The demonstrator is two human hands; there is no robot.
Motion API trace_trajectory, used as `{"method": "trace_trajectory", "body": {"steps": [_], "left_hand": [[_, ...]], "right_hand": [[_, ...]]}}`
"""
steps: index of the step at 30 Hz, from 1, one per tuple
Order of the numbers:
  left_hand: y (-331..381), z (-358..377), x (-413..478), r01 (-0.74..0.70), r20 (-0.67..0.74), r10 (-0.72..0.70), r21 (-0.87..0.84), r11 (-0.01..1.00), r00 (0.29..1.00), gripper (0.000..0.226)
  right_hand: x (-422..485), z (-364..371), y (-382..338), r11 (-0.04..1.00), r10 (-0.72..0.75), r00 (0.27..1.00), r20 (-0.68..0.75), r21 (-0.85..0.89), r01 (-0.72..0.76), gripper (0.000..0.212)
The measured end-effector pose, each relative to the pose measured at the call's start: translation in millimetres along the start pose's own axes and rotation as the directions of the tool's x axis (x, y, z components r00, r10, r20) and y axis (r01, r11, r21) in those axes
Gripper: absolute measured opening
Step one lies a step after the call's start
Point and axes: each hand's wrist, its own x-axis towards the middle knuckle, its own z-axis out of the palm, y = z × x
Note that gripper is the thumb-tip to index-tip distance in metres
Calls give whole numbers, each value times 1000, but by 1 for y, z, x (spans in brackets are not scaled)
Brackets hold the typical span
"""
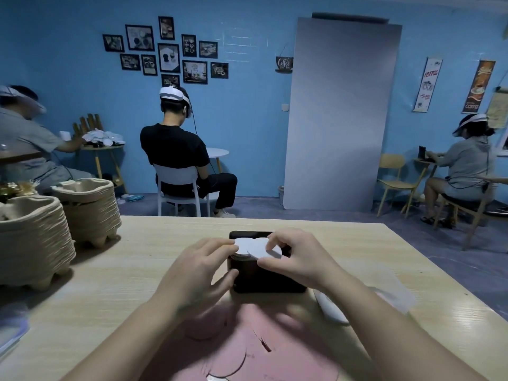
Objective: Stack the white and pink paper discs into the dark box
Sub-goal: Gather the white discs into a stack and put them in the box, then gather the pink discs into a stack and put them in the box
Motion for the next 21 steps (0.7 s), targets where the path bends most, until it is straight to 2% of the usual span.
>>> {"method": "trace_trajectory", "body": {"steps": [4,8,13,21], "left_hand": [[-13,12,-12,4,63,-5,13,1000,998,51],[-16,17,-18,-3,53,4,-23,1000,999,55],[-17,18,-22,-10,59,14,-74,997,998,59],[-15,14,-28,8,60,1,-142,990,998,58]], "right_hand": [[30,11,2,998,59,998,39,-21,-58,35],[50,24,-2,991,103,990,91,-91,-95,39],[62,42,-3,975,120,984,130,-204,-92,30],[61,42,-1,973,122,980,155,-216,-87,32]]}}
